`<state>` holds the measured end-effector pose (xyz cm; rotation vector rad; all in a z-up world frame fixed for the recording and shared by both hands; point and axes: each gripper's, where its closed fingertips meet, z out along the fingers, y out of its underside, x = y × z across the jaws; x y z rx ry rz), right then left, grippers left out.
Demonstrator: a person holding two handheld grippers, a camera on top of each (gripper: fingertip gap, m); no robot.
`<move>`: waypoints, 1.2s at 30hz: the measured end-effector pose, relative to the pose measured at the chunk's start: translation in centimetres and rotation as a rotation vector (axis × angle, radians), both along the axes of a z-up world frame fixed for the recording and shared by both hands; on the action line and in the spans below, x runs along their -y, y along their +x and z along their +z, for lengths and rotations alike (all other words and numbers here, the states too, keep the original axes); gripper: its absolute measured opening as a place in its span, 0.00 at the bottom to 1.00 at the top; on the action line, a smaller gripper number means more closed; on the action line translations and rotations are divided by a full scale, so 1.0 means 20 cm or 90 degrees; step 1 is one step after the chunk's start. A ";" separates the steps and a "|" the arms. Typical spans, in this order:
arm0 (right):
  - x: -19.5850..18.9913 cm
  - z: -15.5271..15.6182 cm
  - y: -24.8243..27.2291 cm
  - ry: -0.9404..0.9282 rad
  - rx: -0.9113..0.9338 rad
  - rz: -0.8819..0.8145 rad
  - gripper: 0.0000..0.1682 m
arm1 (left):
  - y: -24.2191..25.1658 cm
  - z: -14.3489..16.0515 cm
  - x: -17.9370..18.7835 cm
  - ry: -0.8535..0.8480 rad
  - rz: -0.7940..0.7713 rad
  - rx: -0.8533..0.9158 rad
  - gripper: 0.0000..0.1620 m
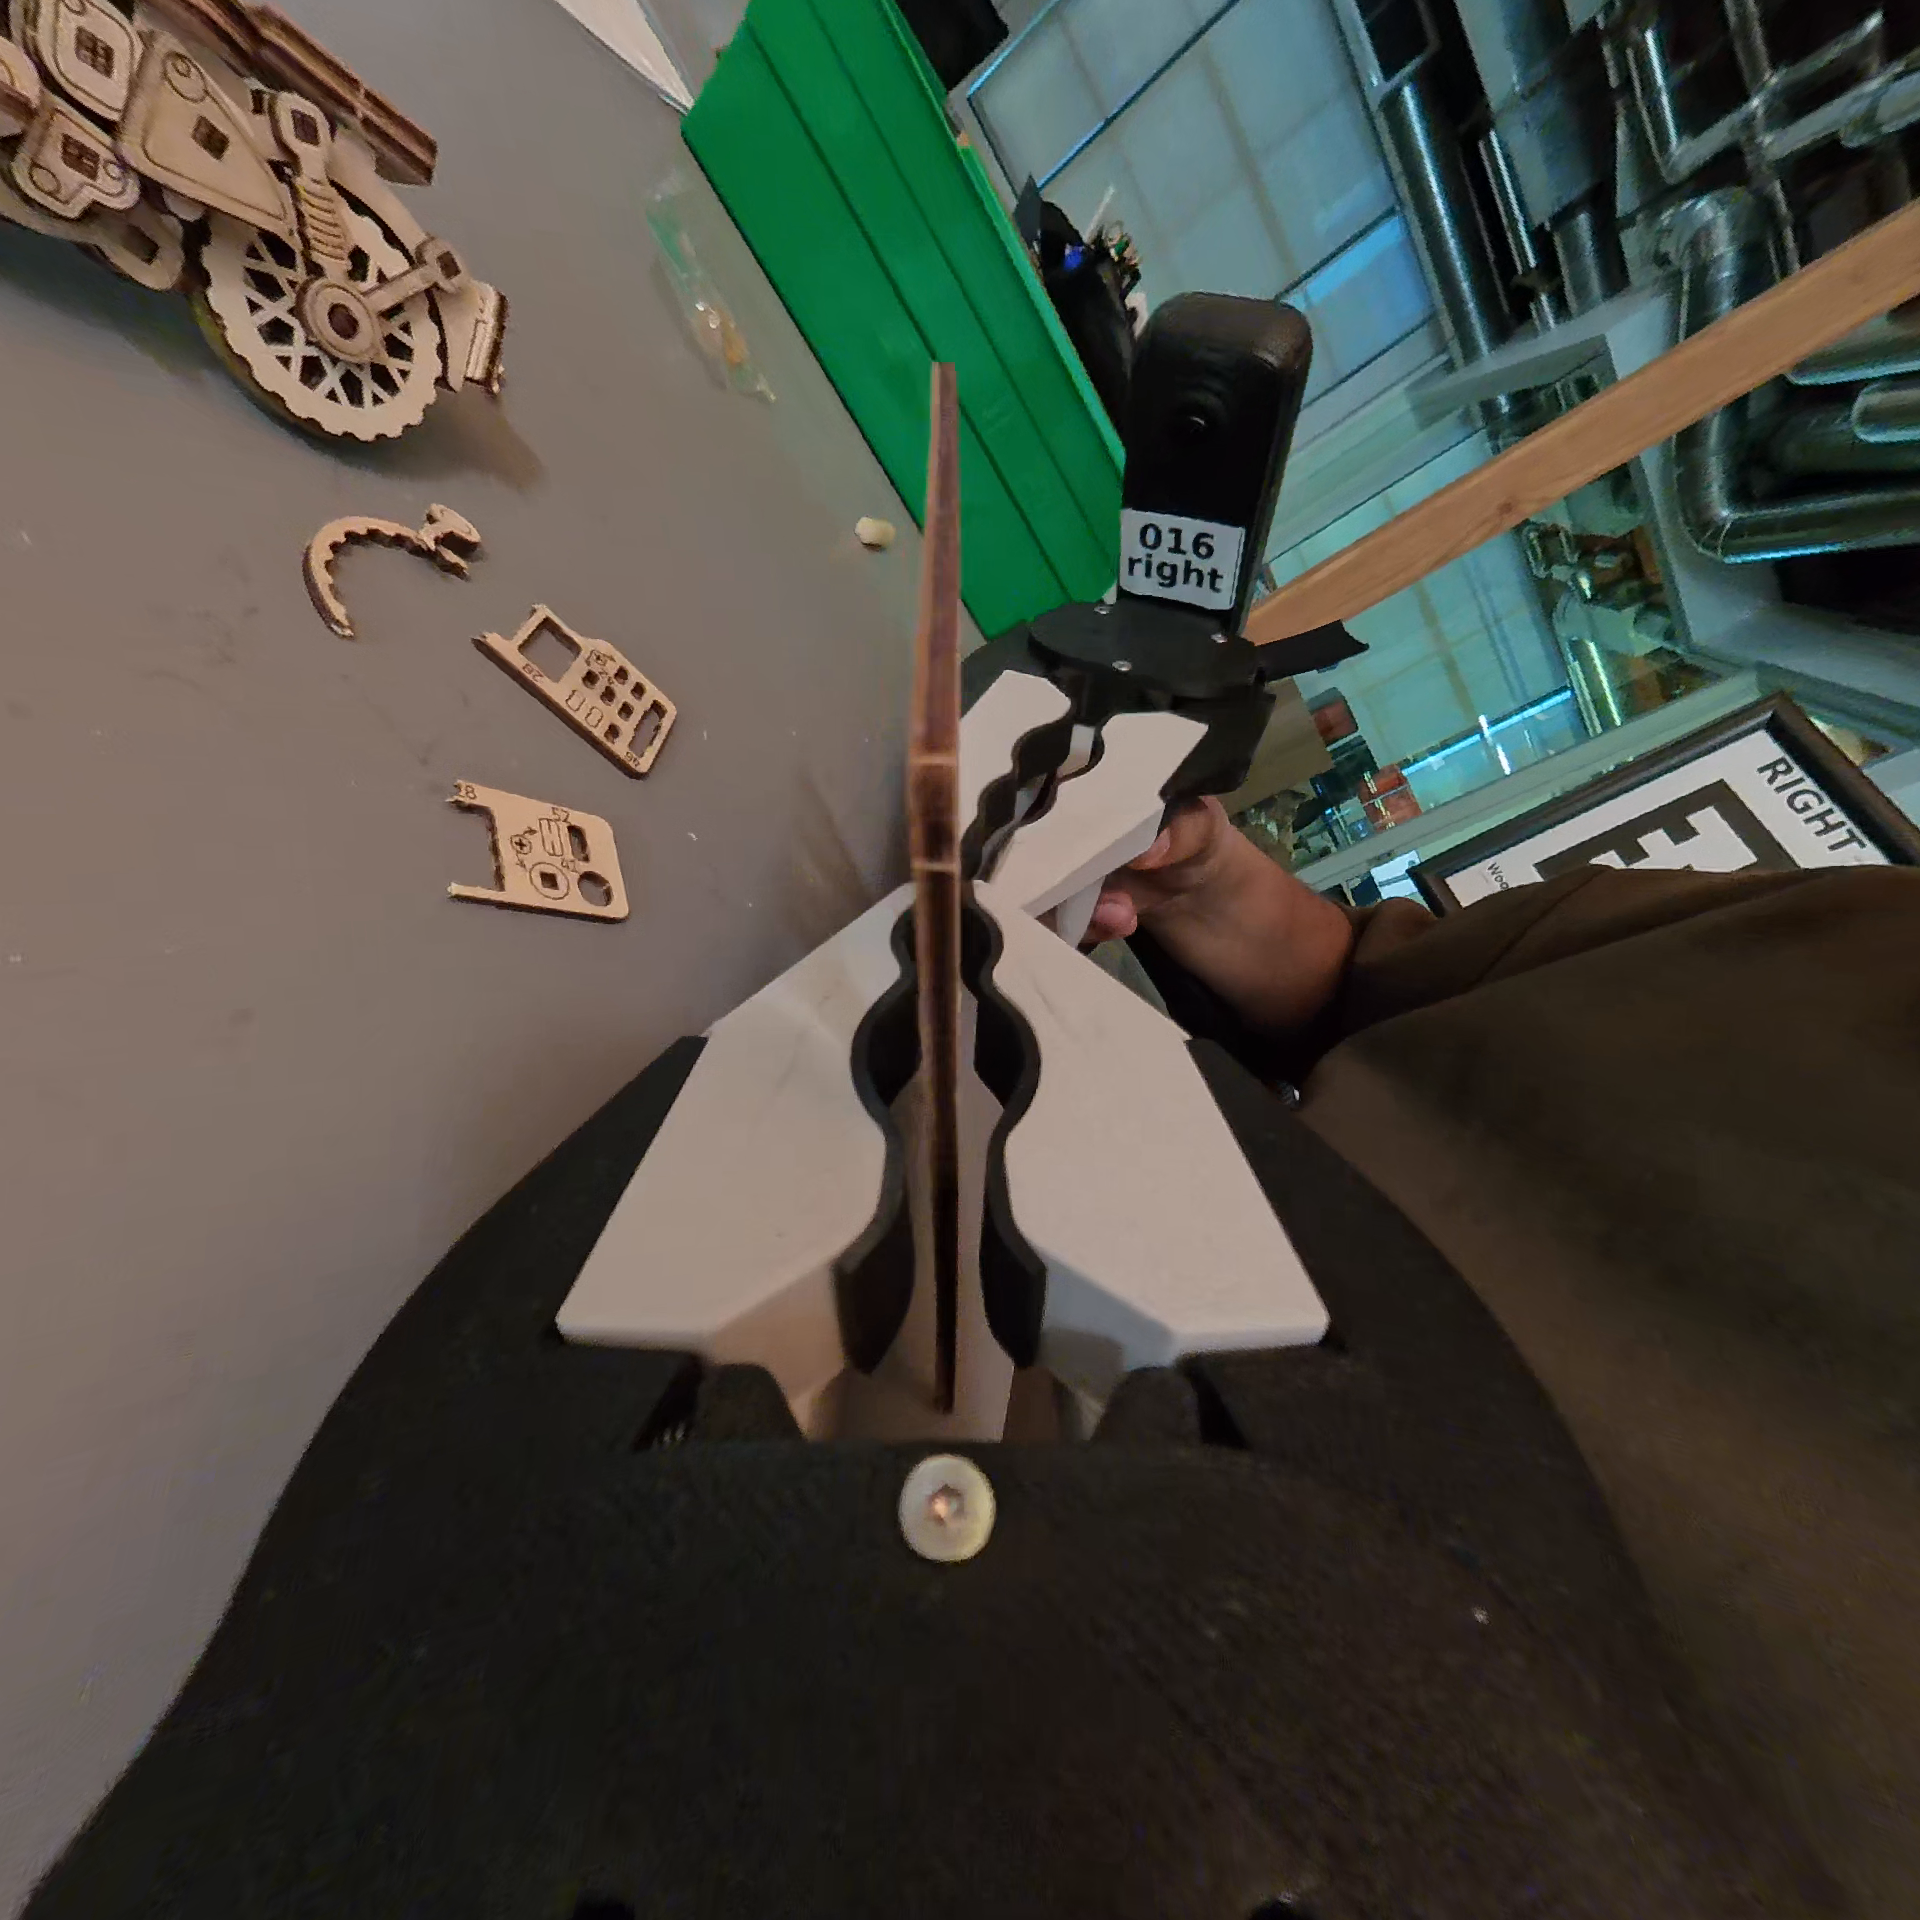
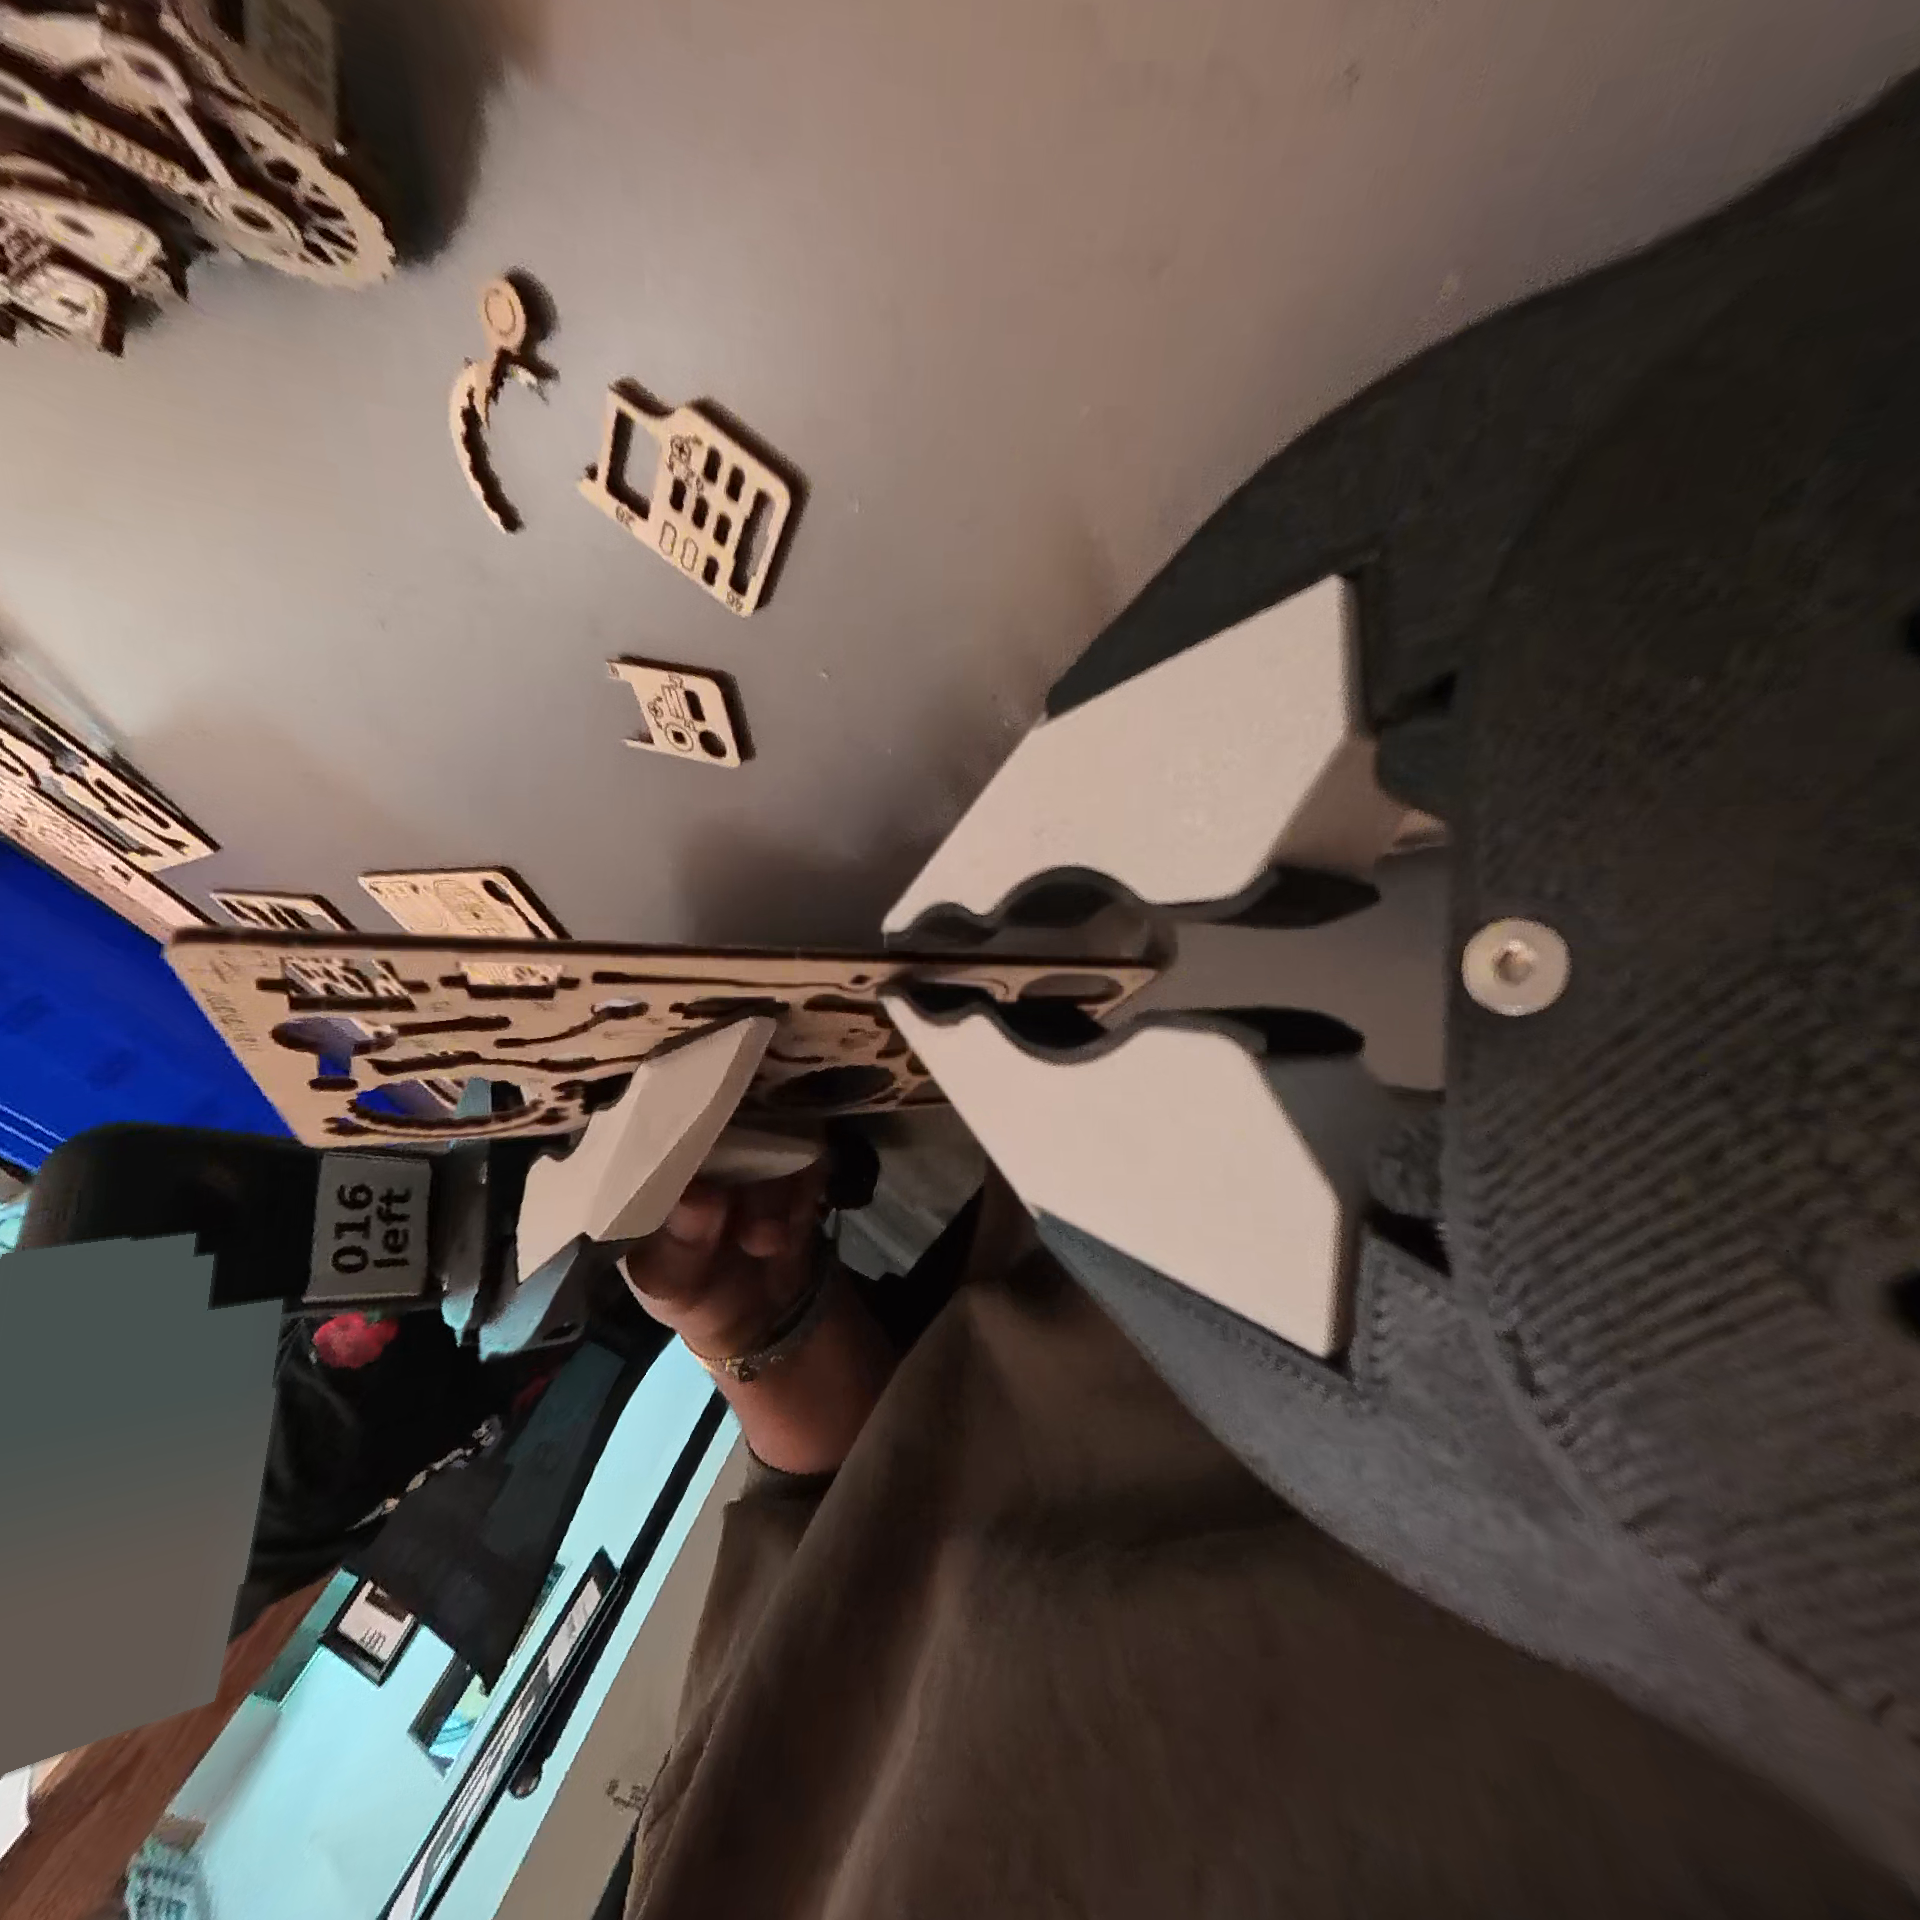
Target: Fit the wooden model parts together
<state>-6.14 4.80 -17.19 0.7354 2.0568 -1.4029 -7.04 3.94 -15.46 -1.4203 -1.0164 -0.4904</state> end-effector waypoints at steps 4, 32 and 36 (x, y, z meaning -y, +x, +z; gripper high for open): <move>0.00 0.01 0.00 -0.005 0.002 -0.001 0.02 | 0.01 0.00 -0.01 -0.006 -0.005 -0.004 0.00; -0.01 -0.04 0.03 0.024 0.049 0.019 0.02 | -0.01 -0.01 0.01 -0.023 0.017 -0.012 0.00; -0.01 -0.04 0.03 0.022 0.053 0.019 0.02 | -0.01 -0.01 0.01 -0.024 0.016 -0.013 0.00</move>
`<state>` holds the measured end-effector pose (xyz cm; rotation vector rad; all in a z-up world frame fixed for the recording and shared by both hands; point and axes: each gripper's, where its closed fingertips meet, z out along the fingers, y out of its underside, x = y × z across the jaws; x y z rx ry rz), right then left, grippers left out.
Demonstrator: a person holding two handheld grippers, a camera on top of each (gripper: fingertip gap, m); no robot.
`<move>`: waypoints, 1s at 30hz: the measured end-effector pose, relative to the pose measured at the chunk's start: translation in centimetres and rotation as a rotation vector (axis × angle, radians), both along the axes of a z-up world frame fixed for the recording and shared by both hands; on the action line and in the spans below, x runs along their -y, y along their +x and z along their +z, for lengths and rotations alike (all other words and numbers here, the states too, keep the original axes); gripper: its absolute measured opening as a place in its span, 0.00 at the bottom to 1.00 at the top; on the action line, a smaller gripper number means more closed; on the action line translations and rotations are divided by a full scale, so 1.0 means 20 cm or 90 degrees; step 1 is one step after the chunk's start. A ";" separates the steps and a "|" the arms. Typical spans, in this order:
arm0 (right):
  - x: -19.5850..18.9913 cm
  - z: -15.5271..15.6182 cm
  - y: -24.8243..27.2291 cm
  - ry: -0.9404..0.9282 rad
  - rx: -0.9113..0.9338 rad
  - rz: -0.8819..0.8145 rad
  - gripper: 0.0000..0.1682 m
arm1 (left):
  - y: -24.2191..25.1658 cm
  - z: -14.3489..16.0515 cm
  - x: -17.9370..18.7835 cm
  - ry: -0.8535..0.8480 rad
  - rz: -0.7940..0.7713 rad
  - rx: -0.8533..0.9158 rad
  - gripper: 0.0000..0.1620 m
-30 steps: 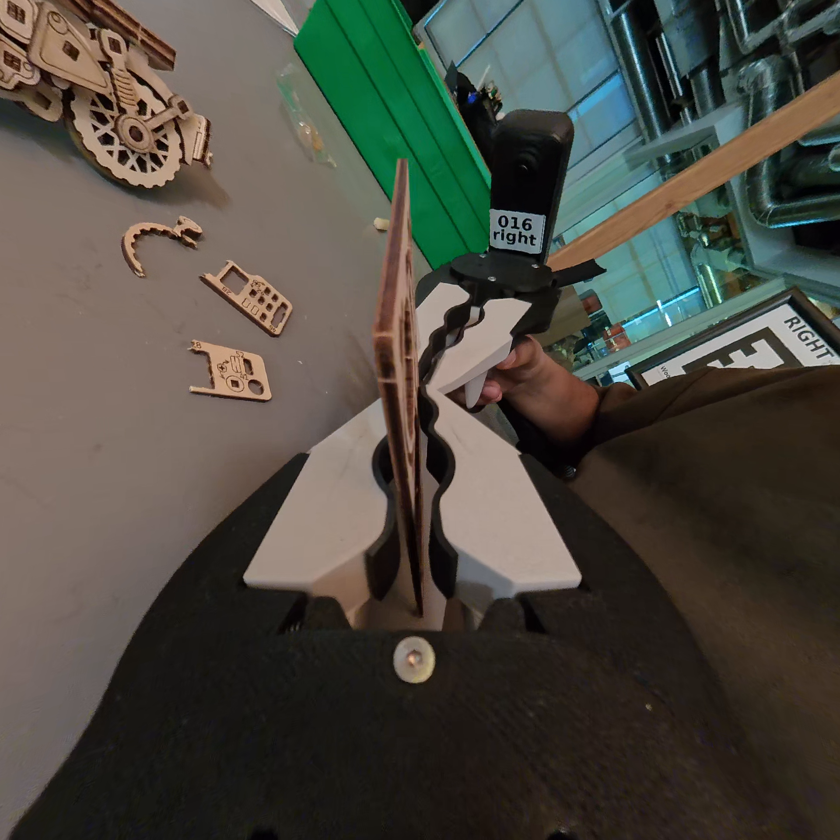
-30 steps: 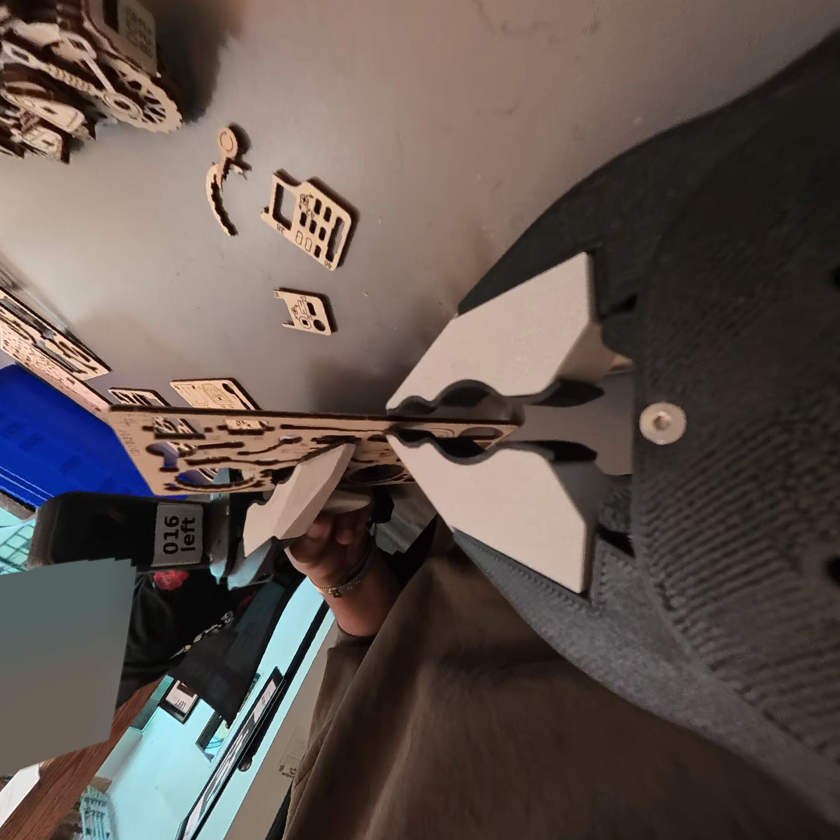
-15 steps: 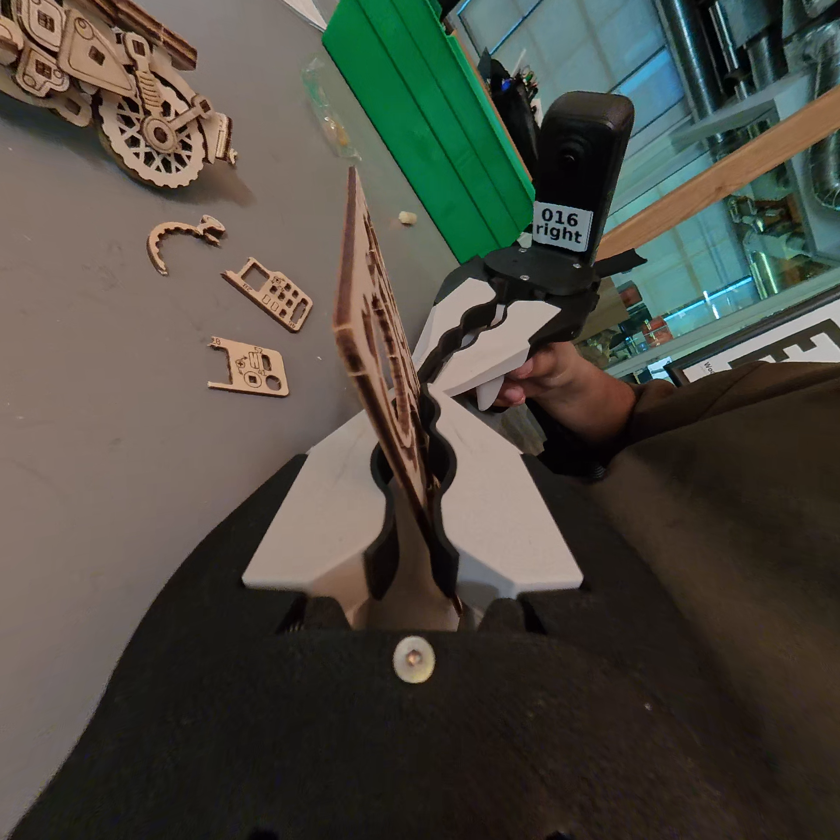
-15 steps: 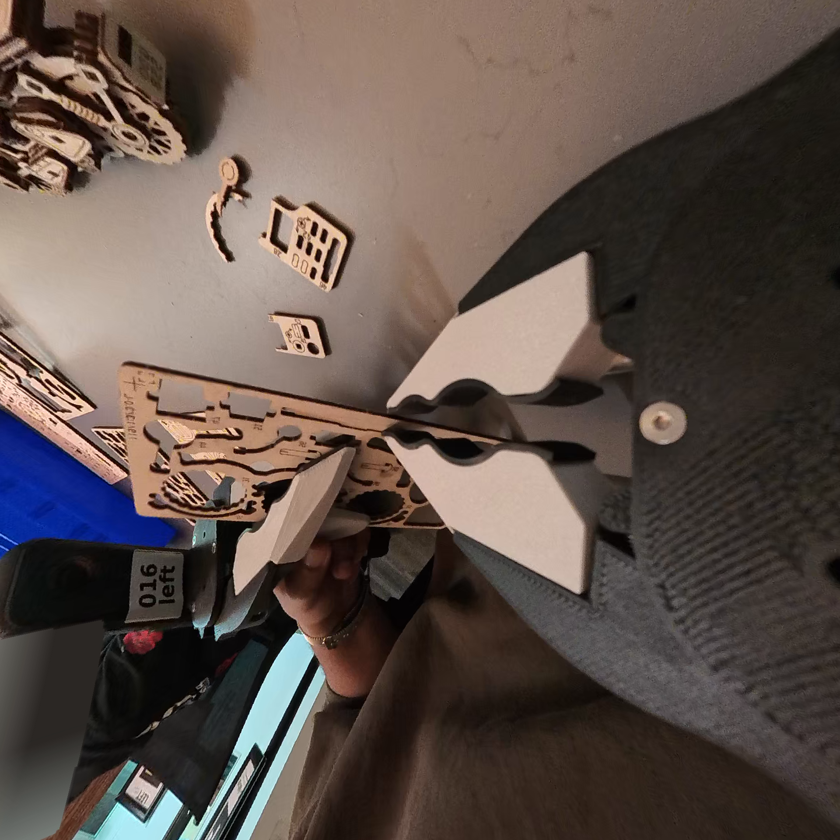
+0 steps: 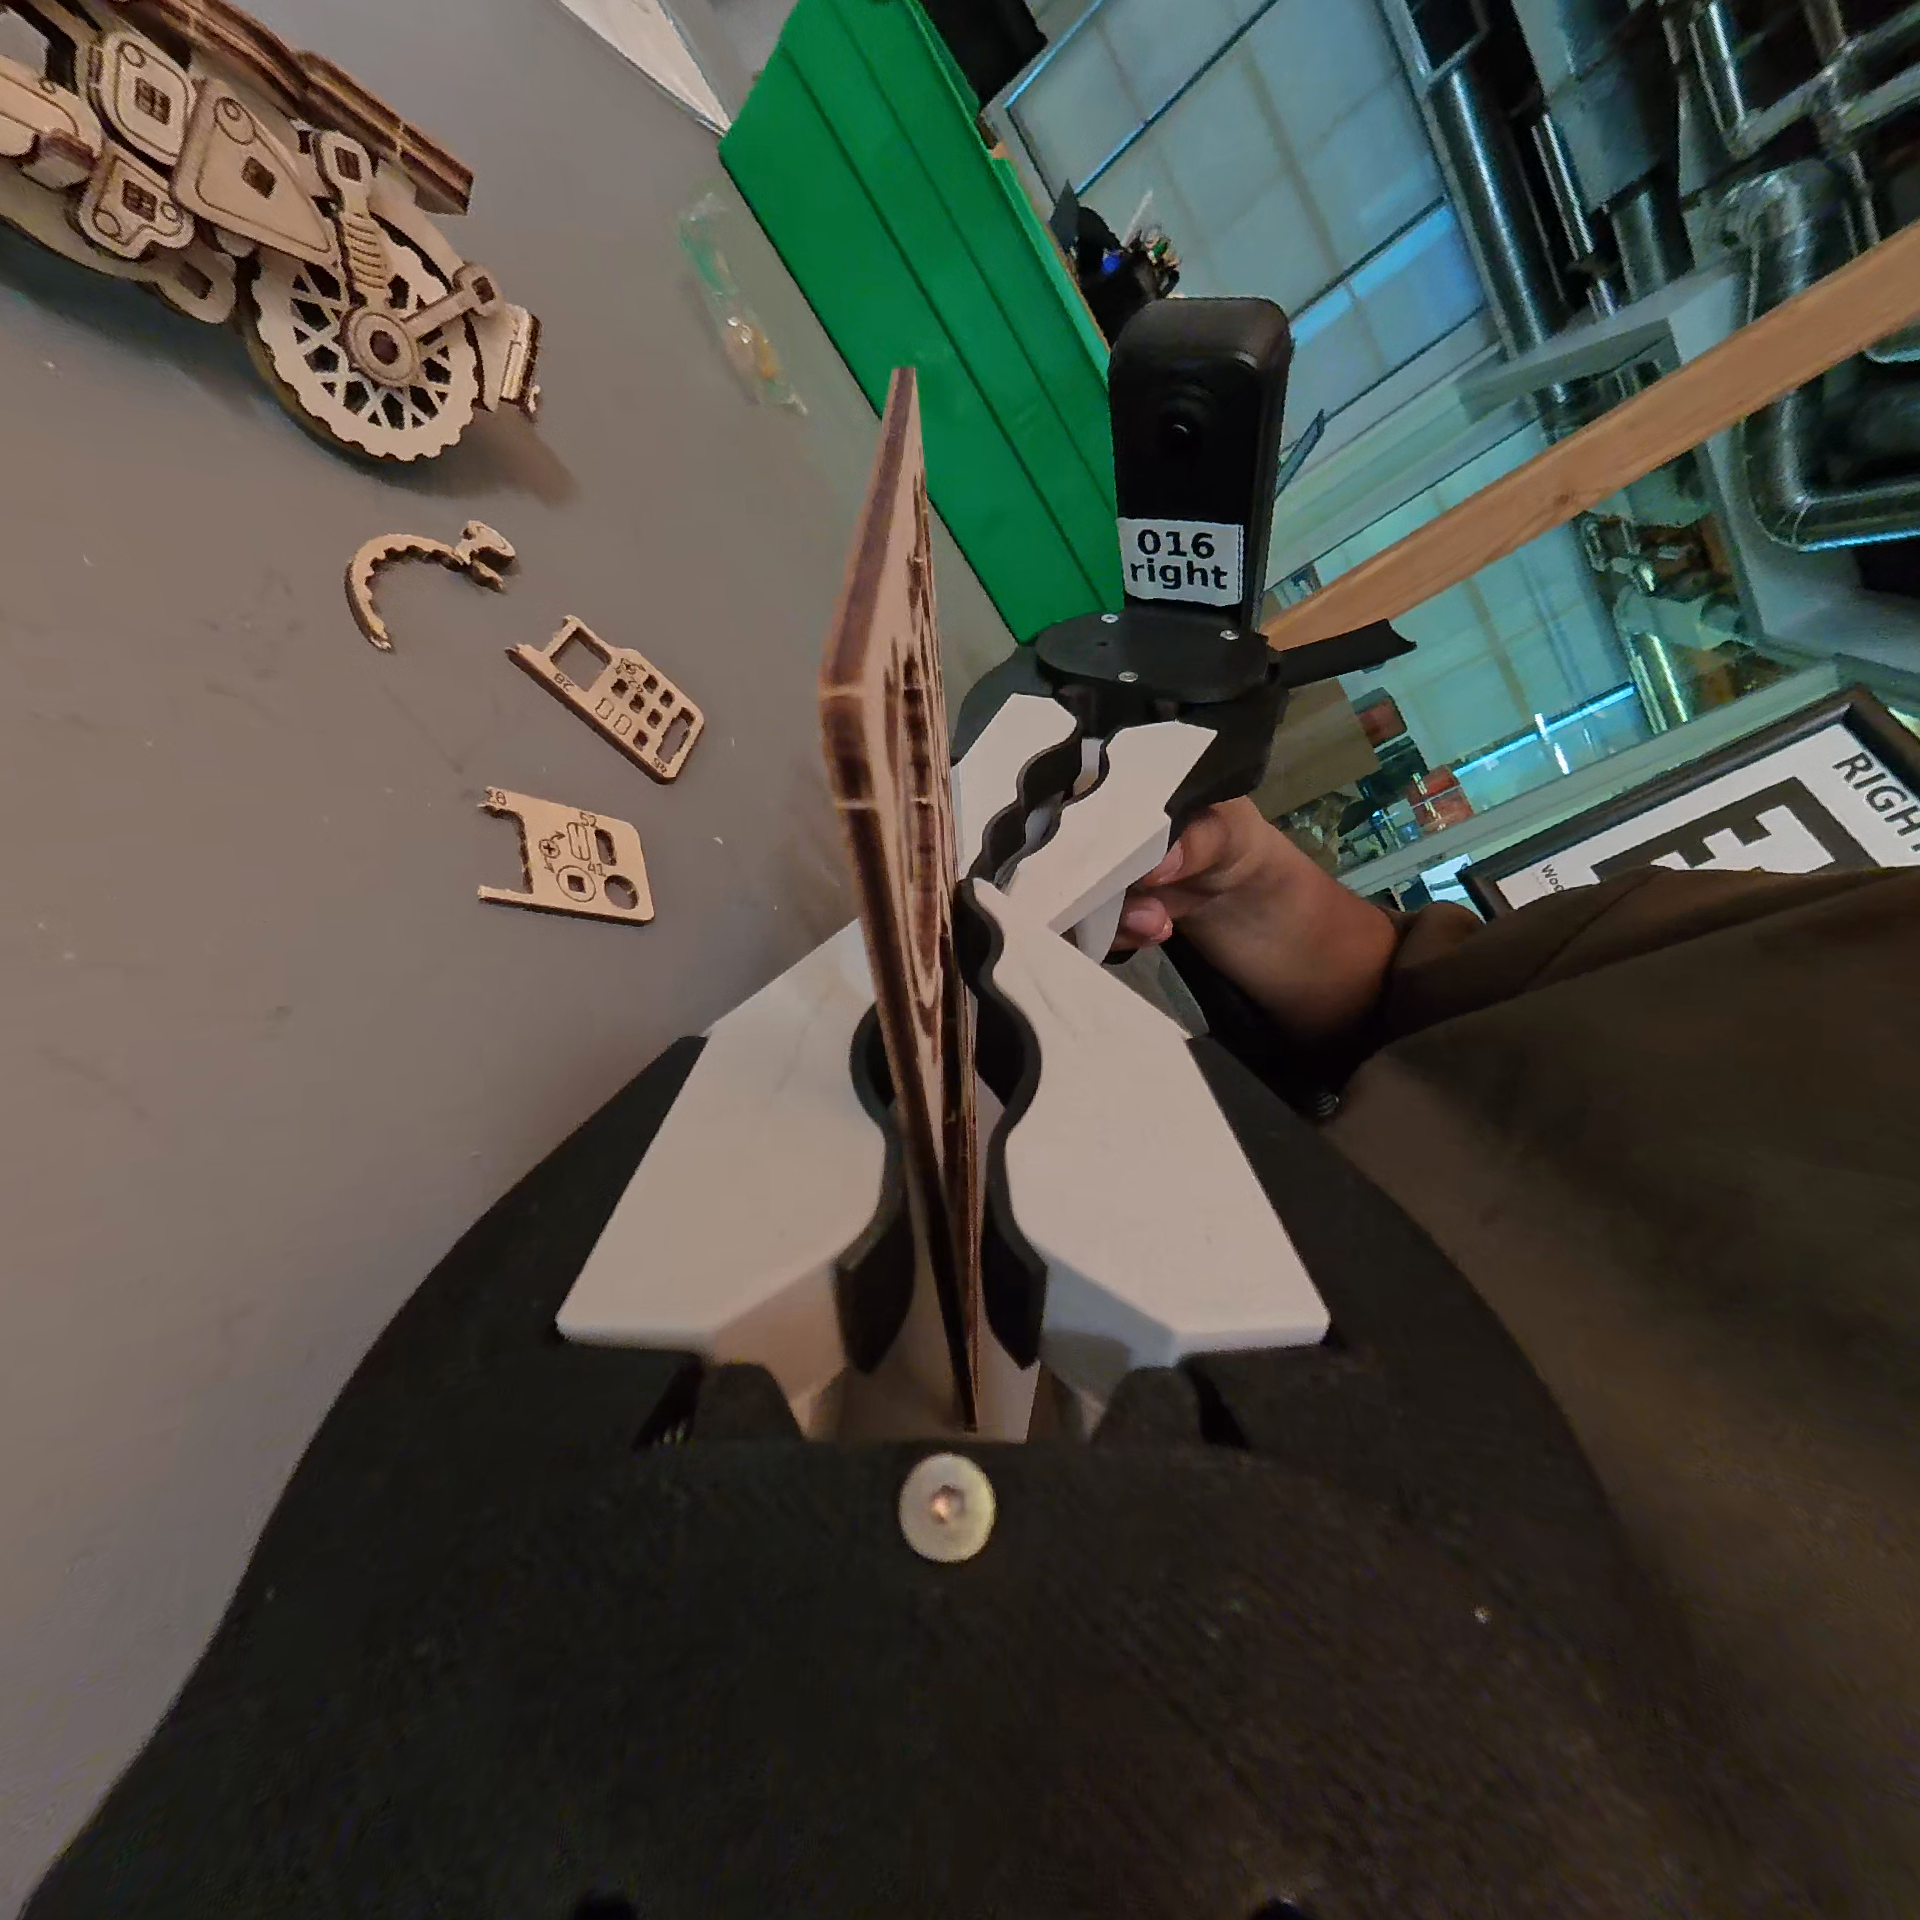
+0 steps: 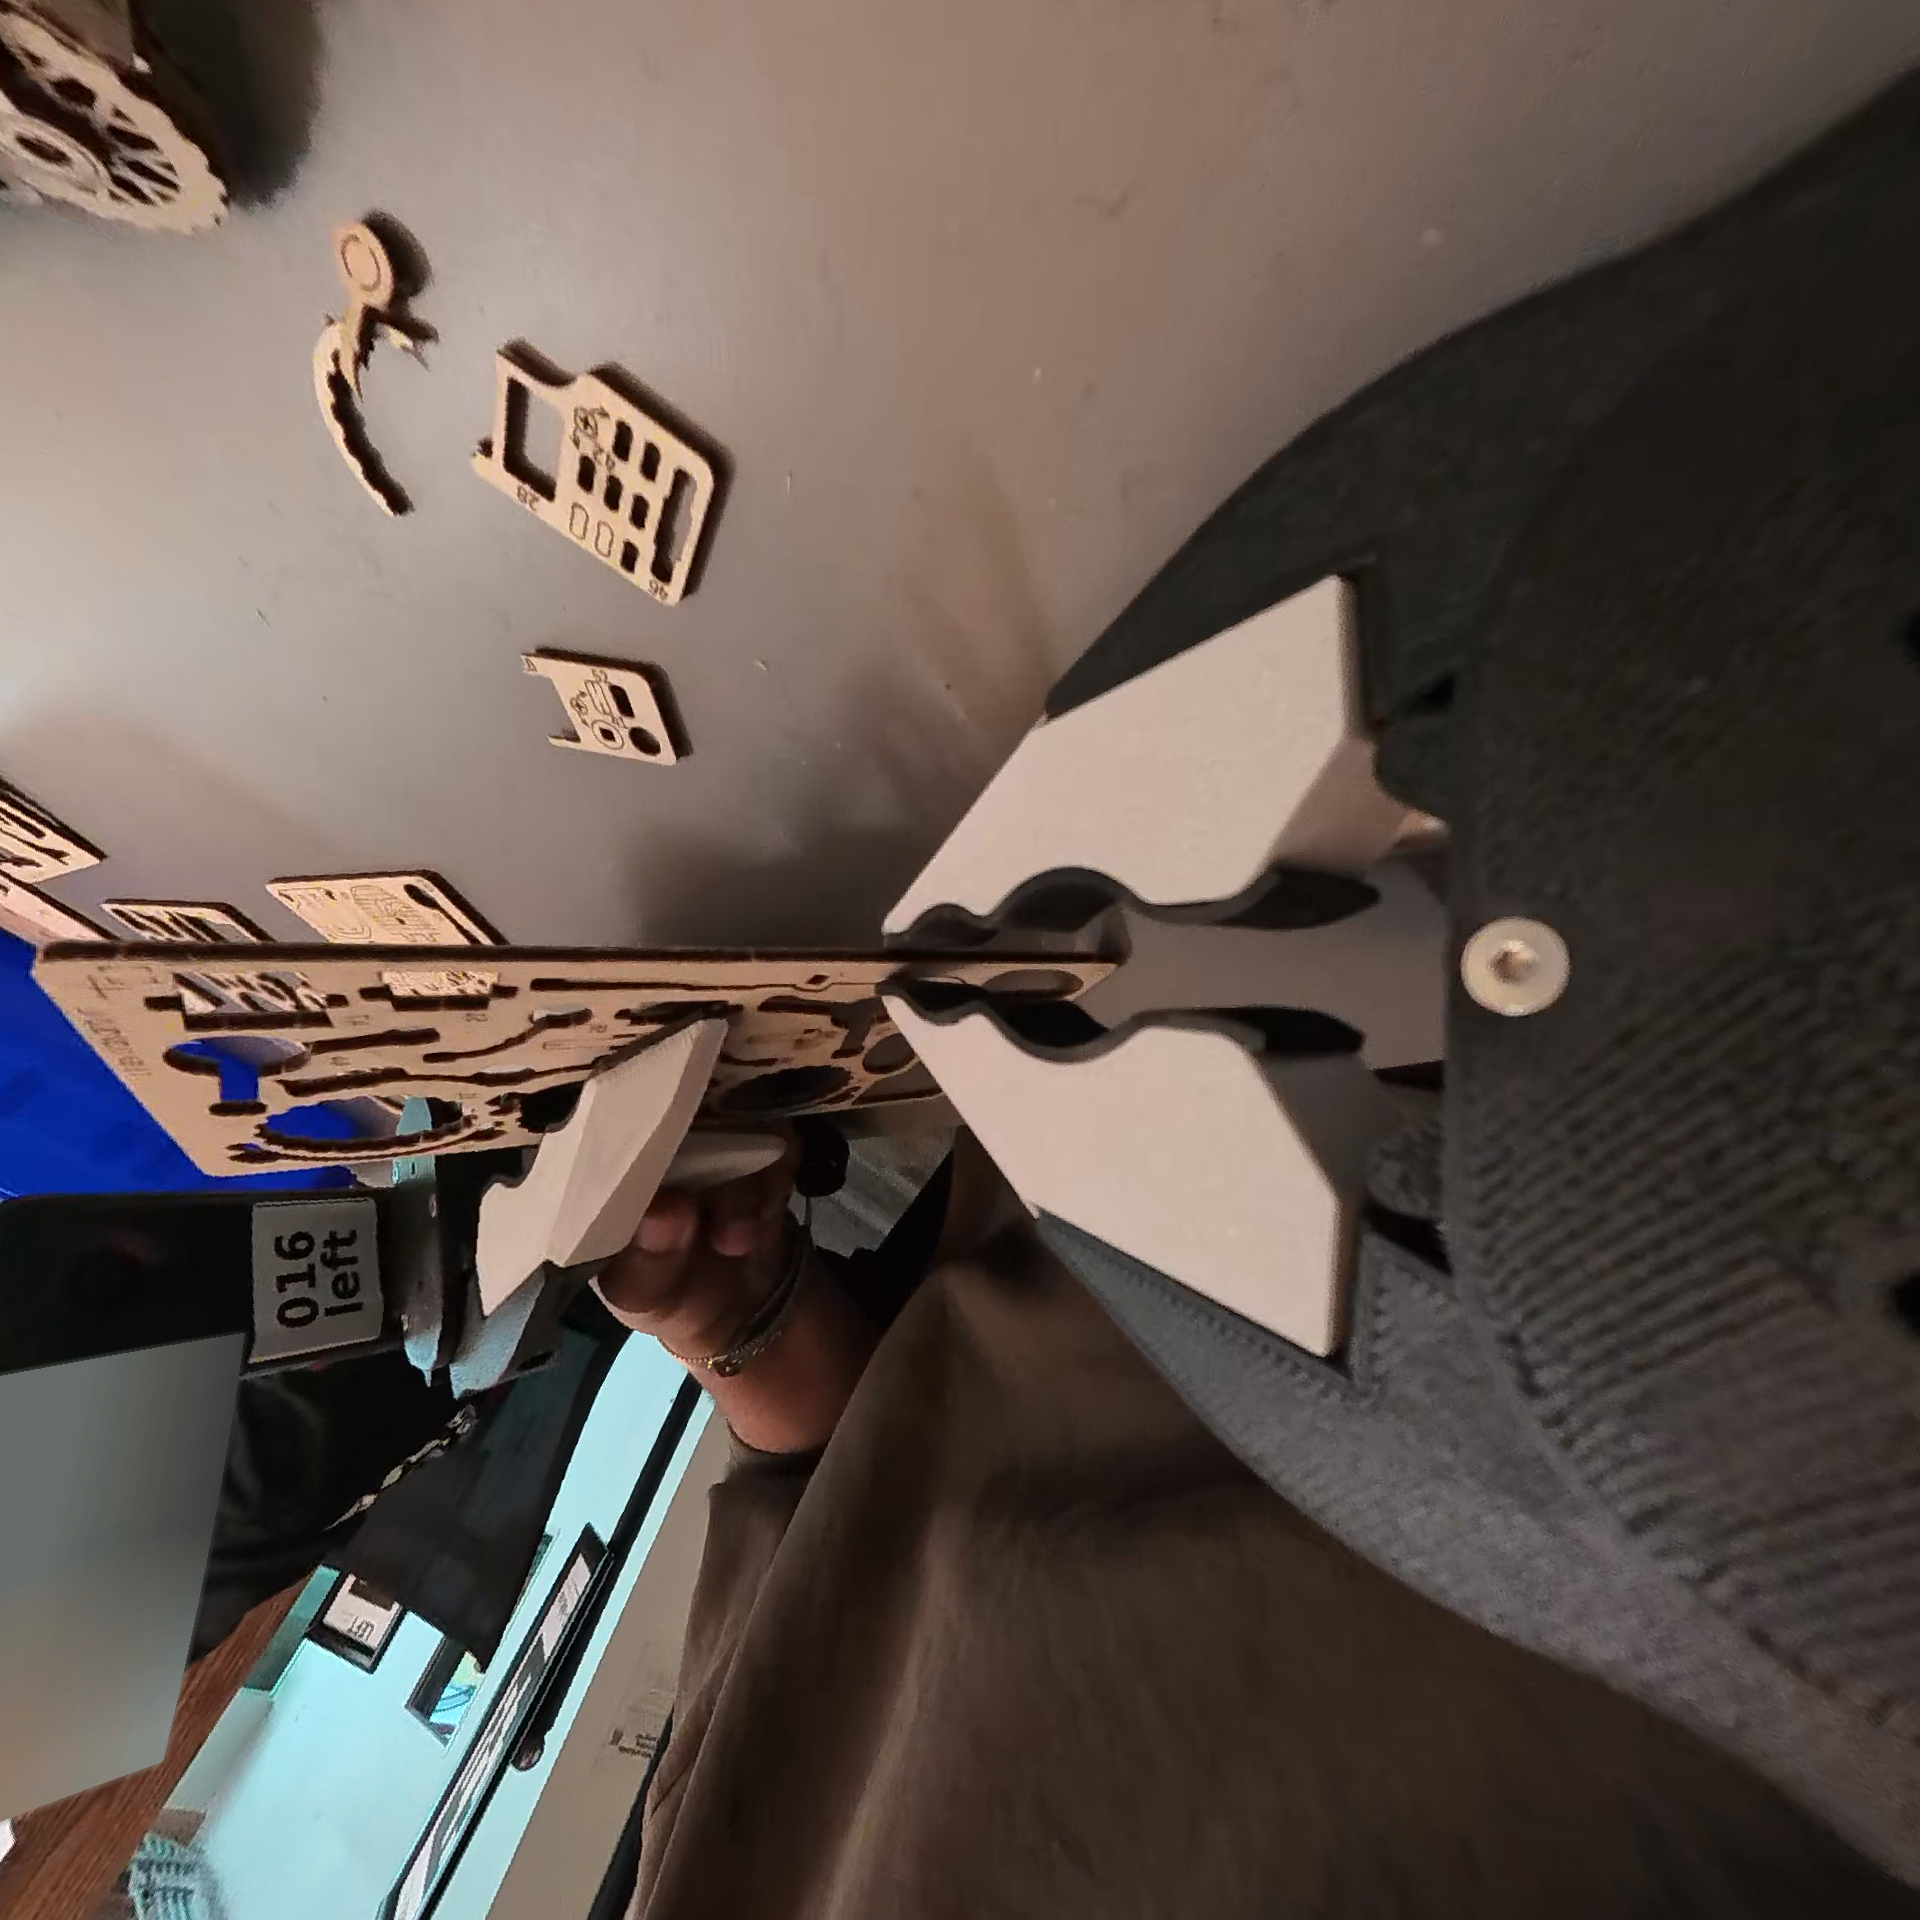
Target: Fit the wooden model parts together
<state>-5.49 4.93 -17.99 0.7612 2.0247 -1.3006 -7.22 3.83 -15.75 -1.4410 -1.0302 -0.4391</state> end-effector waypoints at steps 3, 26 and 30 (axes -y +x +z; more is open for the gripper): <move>0.00 0.00 0.00 0.004 -0.011 -0.003 0.02 | 0.00 0.00 0.00 -0.009 0.002 -0.007 0.00; -0.01 0.11 -0.07 -0.099 0.061 -0.053 0.00 | -0.03 0.03 0.02 0.049 0.023 0.029 0.17; -0.02 0.16 -0.10 -0.130 0.056 -0.073 0.00 | -0.01 0.01 0.00 0.026 -0.002 0.026 0.19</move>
